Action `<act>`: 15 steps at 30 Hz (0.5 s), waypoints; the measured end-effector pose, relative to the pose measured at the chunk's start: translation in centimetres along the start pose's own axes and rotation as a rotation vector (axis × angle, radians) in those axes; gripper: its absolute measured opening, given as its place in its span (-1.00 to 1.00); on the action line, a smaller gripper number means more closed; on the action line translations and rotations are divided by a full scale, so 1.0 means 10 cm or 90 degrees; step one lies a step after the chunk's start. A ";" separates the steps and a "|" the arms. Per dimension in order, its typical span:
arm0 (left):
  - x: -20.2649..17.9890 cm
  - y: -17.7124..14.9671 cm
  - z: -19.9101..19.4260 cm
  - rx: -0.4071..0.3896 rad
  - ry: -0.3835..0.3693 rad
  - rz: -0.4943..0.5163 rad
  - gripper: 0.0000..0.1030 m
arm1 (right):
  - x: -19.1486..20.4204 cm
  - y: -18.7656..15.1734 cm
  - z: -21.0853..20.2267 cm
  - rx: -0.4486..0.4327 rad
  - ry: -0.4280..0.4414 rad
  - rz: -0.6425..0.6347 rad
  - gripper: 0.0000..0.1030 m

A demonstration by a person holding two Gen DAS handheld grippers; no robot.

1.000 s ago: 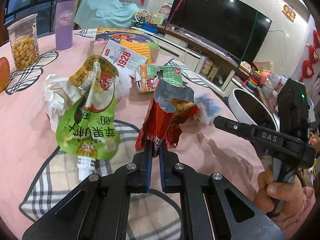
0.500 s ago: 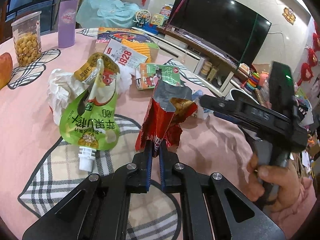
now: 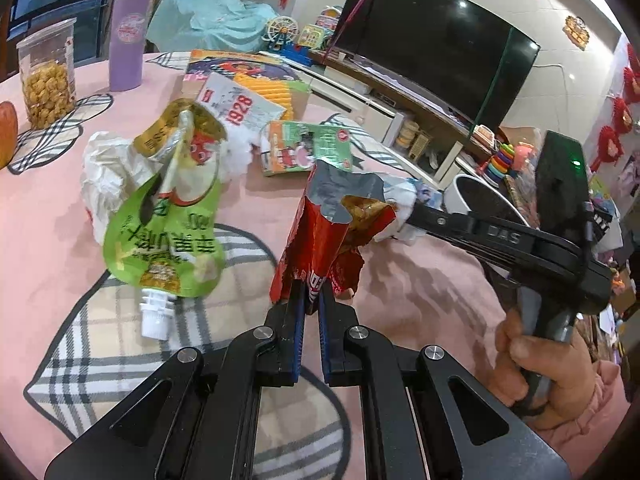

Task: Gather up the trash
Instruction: 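Carry the red chip bag and crumpled wrapper over the black bin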

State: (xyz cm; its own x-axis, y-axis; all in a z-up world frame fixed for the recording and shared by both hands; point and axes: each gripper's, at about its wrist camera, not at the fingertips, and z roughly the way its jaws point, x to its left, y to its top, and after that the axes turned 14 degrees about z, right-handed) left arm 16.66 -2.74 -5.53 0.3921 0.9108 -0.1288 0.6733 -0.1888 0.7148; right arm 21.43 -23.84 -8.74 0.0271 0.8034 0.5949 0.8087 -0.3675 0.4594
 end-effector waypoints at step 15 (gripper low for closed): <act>-0.60 0.23 0.05 -0.008 -0.050 0.061 -0.89 | -0.37 -0.09 -0.80 -0.065 -0.015 0.036 -0.81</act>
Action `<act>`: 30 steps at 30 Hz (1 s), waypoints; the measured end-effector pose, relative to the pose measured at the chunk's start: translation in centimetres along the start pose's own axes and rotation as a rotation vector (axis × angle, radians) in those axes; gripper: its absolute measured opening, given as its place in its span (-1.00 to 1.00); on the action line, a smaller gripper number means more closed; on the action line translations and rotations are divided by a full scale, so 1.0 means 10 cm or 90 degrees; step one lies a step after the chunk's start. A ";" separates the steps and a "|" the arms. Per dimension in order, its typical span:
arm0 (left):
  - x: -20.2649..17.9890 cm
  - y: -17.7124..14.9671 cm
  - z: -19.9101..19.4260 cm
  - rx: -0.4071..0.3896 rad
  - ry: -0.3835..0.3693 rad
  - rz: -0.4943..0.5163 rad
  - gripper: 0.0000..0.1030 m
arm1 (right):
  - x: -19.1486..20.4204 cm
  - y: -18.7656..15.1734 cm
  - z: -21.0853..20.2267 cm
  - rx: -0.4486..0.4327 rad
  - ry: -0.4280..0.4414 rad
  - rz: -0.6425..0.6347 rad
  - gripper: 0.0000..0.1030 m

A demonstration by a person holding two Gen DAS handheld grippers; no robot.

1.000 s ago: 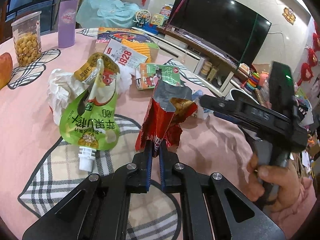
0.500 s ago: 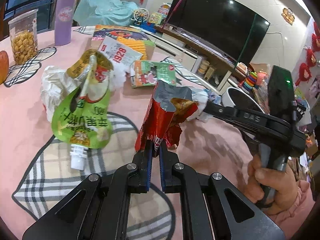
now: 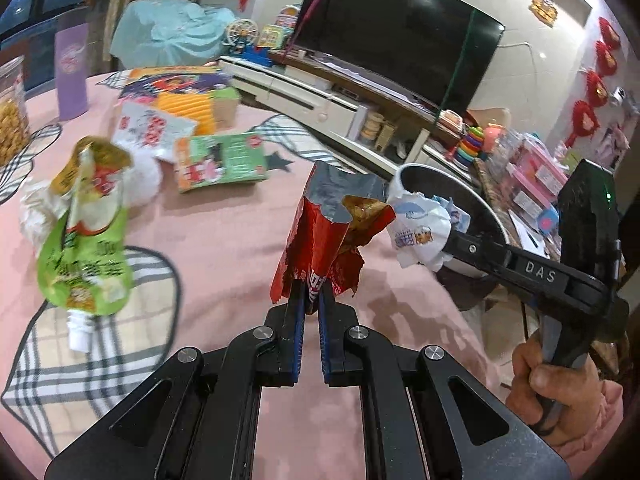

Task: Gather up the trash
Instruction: 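Carry the red chip bag and crumpled wrapper over the black bin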

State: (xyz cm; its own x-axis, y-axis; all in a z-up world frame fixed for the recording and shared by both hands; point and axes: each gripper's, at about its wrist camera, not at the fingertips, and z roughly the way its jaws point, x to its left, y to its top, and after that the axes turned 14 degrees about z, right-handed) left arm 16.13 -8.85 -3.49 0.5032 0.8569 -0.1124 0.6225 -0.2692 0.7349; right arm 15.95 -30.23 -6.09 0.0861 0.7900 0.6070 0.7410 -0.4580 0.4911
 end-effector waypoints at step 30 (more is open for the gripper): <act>-1.04 0.60 0.49 0.010 -0.070 0.112 -0.89 | -0.84 0.36 -0.70 -0.103 -0.082 0.066 -0.81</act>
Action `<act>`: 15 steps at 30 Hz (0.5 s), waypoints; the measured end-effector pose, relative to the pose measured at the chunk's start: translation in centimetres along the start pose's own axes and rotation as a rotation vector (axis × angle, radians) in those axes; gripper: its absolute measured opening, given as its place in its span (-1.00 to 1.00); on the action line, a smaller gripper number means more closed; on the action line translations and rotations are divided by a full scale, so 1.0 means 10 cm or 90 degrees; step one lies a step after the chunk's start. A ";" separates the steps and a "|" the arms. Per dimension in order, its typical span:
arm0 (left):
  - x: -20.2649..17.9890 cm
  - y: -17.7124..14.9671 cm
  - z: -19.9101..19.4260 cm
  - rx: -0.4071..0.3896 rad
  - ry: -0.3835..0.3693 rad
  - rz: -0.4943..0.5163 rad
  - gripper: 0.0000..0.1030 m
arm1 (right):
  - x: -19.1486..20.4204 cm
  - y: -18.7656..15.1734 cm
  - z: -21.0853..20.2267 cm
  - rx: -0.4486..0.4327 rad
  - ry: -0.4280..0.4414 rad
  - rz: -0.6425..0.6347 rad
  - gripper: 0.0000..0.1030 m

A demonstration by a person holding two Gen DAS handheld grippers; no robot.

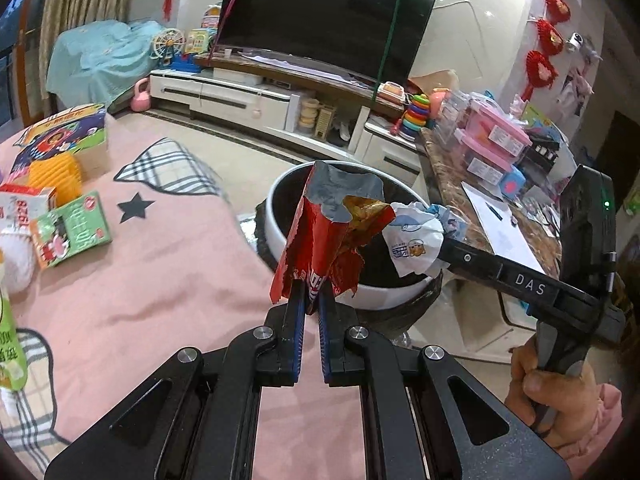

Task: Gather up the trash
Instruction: 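Carry the red chip bag and crumpled wrapper over the black bin, then open both tools over the bin to drop the chip bag and wrapper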

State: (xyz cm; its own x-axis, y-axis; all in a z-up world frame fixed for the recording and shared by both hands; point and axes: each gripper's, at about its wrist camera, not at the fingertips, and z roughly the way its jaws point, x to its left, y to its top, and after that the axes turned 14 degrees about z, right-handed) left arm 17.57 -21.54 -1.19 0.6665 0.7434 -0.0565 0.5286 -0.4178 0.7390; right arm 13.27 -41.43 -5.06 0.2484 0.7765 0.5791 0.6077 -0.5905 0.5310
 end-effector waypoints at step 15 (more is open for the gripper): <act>-0.14 0.21 0.32 0.022 -0.011 0.017 -0.89 | -0.14 0.15 0.02 -0.005 -0.027 0.006 -0.80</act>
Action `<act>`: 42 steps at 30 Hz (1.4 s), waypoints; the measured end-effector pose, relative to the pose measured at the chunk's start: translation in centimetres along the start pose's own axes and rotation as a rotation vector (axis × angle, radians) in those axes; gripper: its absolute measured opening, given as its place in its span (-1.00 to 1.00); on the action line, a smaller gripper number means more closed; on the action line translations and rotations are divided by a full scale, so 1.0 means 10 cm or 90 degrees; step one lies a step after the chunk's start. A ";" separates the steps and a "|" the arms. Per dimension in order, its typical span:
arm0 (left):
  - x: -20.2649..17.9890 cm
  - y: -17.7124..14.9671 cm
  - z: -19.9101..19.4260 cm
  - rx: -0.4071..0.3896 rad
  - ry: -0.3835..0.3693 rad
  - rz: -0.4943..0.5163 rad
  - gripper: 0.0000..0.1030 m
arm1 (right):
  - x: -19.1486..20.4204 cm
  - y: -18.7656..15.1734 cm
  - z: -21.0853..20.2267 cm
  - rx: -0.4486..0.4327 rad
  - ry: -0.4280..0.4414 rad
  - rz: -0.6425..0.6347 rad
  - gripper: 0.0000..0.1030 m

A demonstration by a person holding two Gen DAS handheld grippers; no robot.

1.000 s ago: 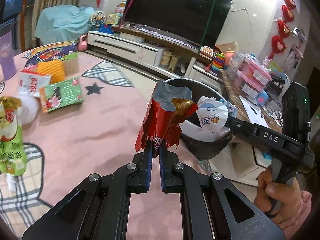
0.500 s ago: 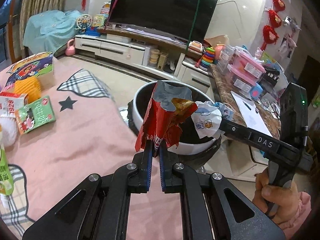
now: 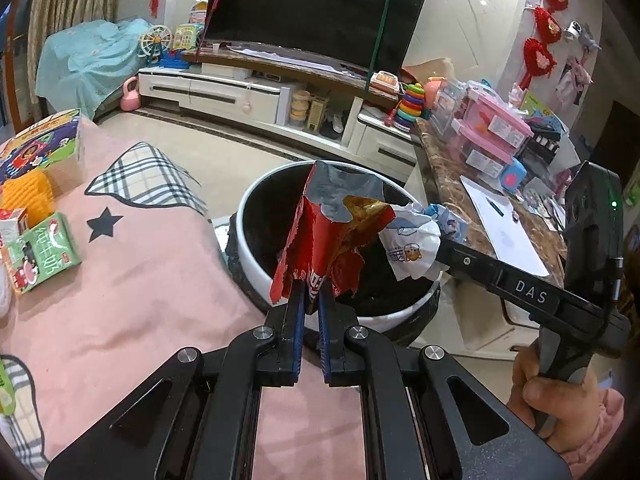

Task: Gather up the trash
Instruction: 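Open both tools over the bin to drop the chip bag and wrapper, then move both open tools back toward the green pouch and milk carton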

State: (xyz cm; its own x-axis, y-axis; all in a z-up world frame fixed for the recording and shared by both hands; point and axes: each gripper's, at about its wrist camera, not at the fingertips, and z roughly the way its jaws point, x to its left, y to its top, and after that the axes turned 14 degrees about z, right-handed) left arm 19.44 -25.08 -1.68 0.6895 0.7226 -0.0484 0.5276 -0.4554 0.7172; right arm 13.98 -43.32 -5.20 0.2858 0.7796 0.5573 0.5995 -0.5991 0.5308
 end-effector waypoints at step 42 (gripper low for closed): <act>0.33 -0.50 -0.31 0.008 0.060 -0.072 -0.15 | 0.26 -0.12 -0.01 0.003 0.017 0.000 0.60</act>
State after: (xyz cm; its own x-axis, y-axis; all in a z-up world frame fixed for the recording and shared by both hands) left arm 17.56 -18.82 -3.31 0.5764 0.8147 -0.0630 0.6055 -0.3741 0.7025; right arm 13.94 -40.65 -4.34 0.2651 0.7747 0.5740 0.6030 -0.5978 0.5283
